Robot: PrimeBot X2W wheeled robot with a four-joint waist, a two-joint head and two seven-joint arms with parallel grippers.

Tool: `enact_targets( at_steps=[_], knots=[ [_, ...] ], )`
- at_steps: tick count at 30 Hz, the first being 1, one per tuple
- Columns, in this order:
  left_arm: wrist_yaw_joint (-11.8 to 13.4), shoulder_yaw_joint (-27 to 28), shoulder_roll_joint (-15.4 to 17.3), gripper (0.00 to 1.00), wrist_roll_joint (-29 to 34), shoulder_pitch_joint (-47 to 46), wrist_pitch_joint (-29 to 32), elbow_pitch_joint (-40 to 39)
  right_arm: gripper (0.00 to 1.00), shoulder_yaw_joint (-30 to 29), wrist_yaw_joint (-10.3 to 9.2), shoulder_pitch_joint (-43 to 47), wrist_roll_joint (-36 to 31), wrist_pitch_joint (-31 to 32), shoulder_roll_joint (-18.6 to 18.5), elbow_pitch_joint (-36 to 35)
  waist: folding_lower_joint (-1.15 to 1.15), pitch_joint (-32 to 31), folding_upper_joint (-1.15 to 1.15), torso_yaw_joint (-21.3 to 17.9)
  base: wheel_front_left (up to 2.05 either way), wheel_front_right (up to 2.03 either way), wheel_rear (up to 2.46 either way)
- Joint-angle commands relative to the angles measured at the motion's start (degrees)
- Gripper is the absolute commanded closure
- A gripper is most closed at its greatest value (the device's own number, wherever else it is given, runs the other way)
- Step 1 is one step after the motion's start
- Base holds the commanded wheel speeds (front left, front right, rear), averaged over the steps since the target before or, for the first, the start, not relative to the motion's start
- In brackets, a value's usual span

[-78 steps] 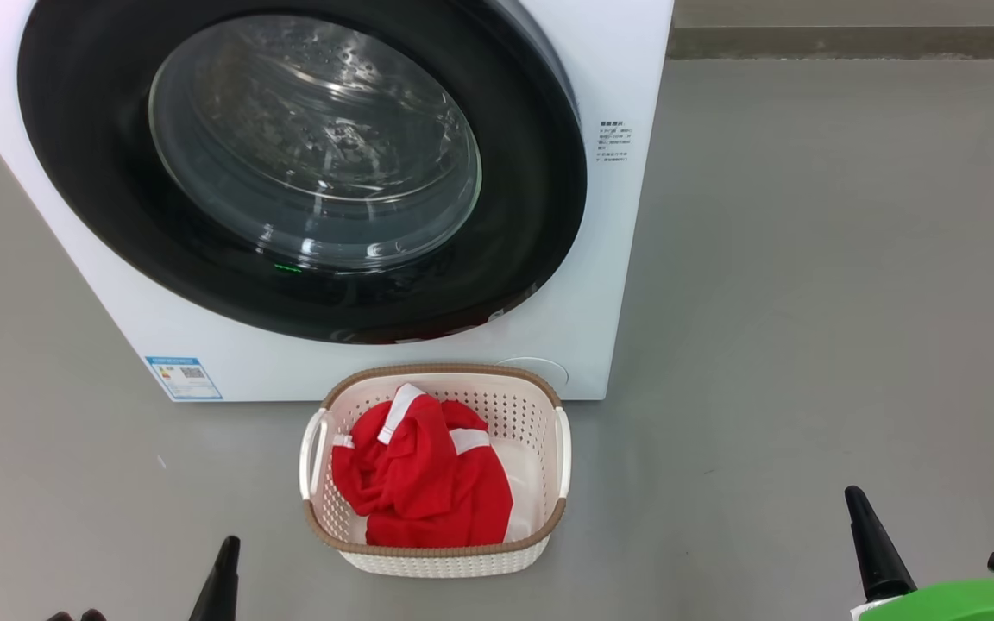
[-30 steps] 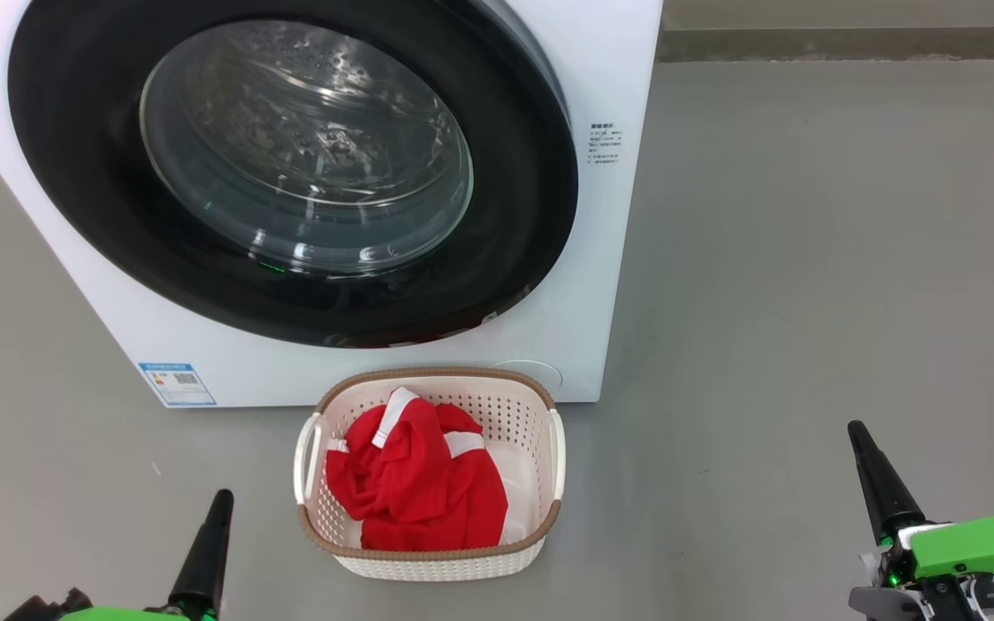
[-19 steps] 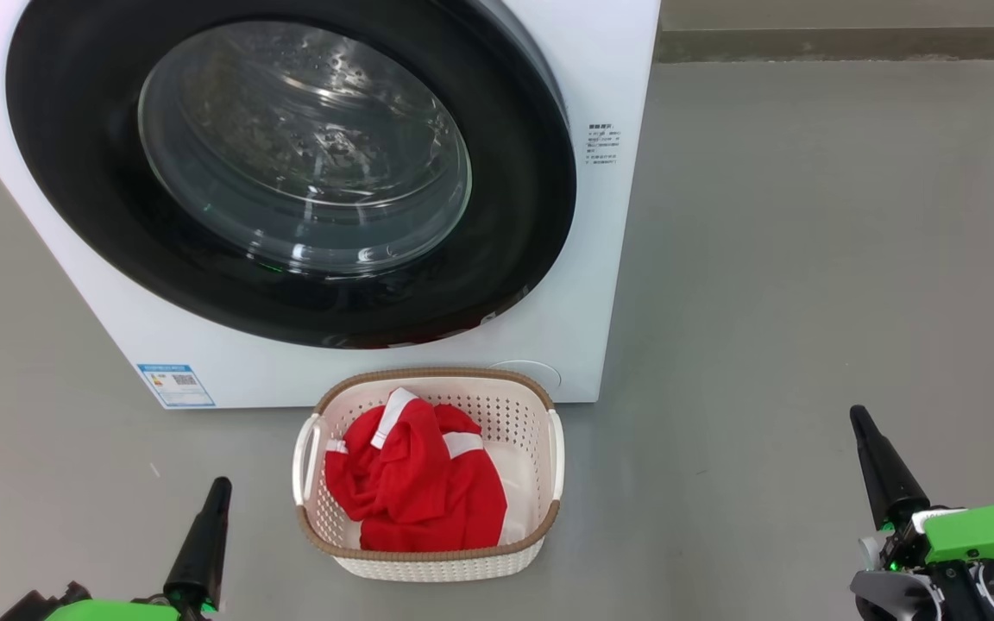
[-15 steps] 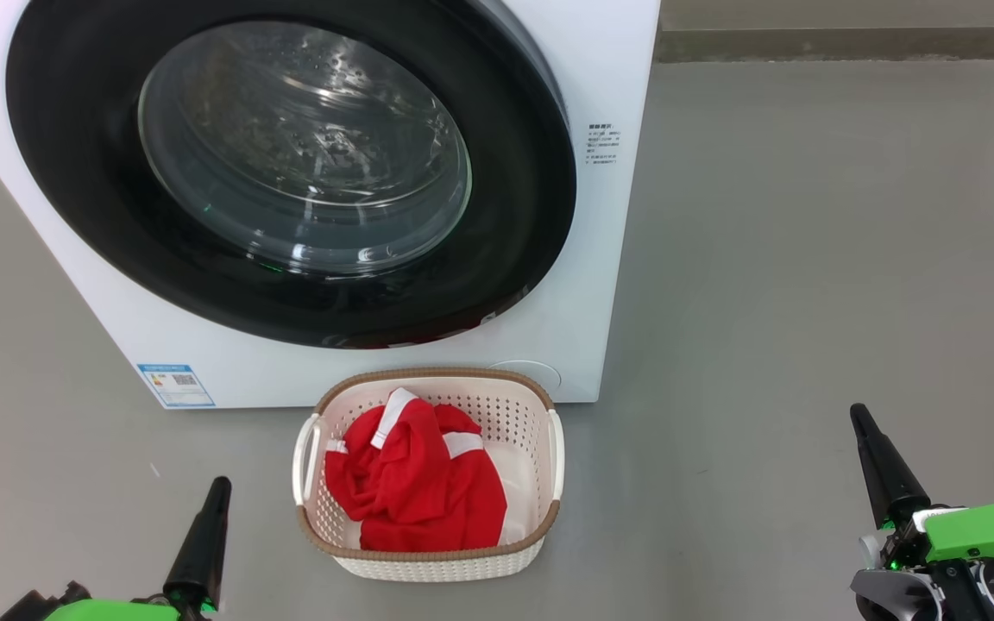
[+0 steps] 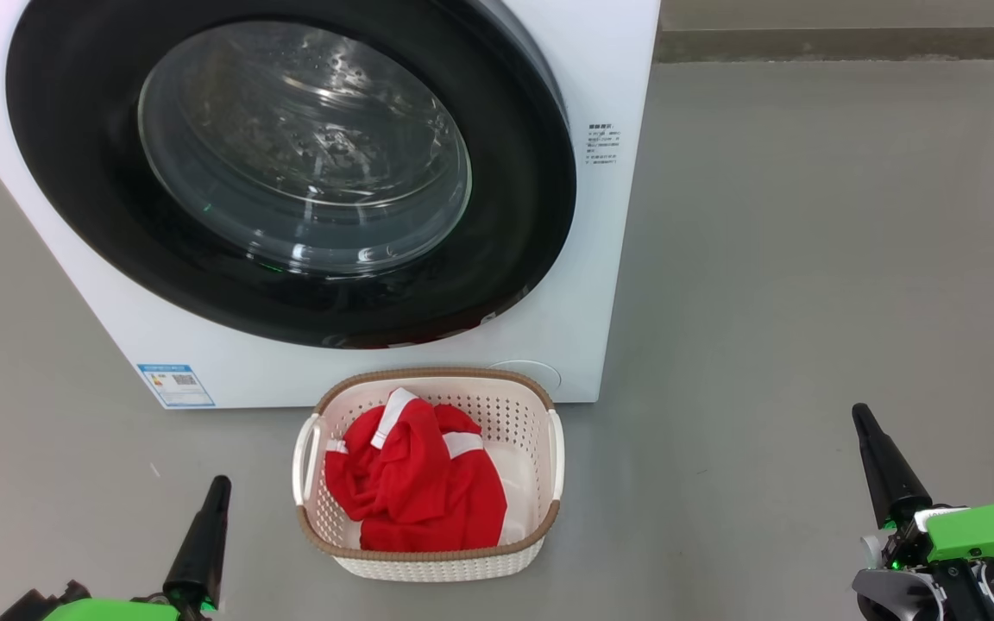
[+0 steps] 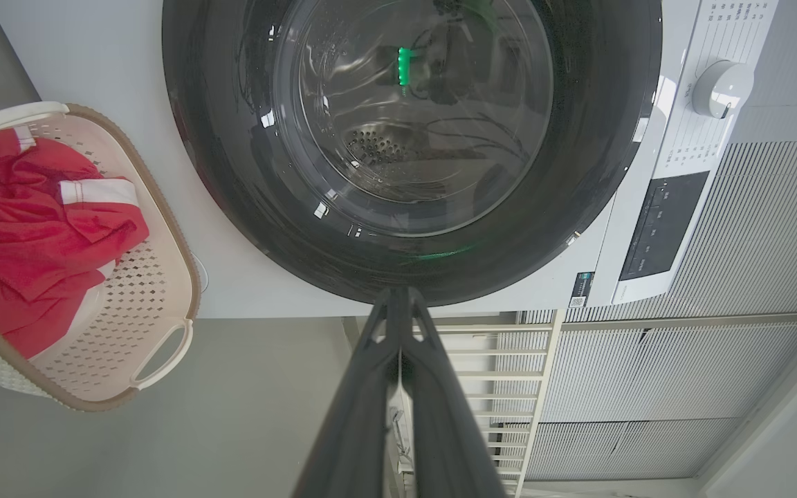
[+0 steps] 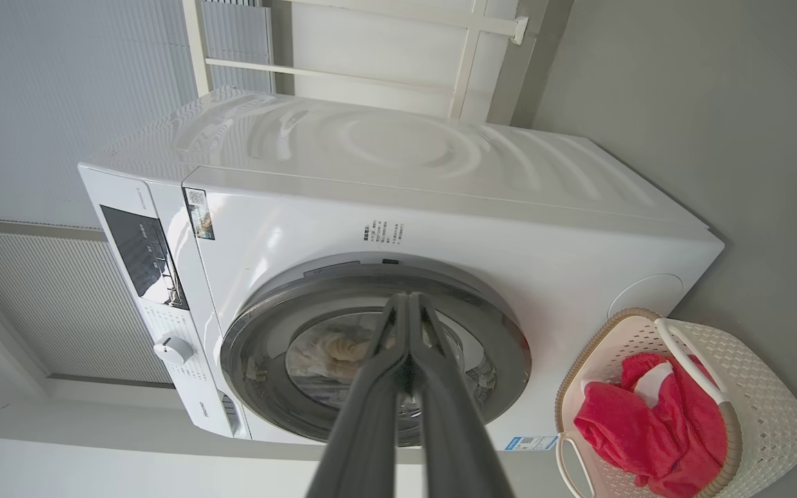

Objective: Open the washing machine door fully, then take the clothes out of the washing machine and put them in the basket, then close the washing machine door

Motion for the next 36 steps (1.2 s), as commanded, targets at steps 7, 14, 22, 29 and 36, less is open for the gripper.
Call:
enact_targets(
  at_steps=[7,14,22,29,36],
  knots=[
    [-0.4,2.0,0.6,1.0,-0.6,-2.3,0.3,-1.6,1.0,0.9,0.03,-2.6,0.1,0.5,-0.6,-1.6,0.0,0.0,0.0,0.0,0.0,0.0,0.0],
    [-0.4,2.0,0.6,1.0,-0.6,-2.3,0.3,-1.6,1.0,0.8,0.03,-2.6,0.0,0.6,-0.6,-1.6,0.0,0.0,0.0,0.0,0.0,0.0,0.0],
    [-0.4,2.0,0.6,1.0,-0.6,-2.3,0.3,-1.6,1.0,0.7,0.03,-2.6,-0.1,0.6,-0.5,-1.6,0.0,0.0,0.0,0.0,0.0,0.0,0.0],
    [-0.4,2.0,0.6,1.0,-0.6,-2.3,0.3,-1.6,1.0,0.7,0.03,-2.6,-0.1,0.7,-0.4,-1.6,0.0,0.0,0.0,0.0,0.0,0.0,0.0],
    [-0.4,2.0,0.6,1.0,-0.6,-2.3,0.3,-1.6,1.0,0.6,0.03,-2.6,-0.2,0.7,-0.4,-1.6,0.0,0.0,0.0,0.0,0.0,0.0,0.0]
  ],
)
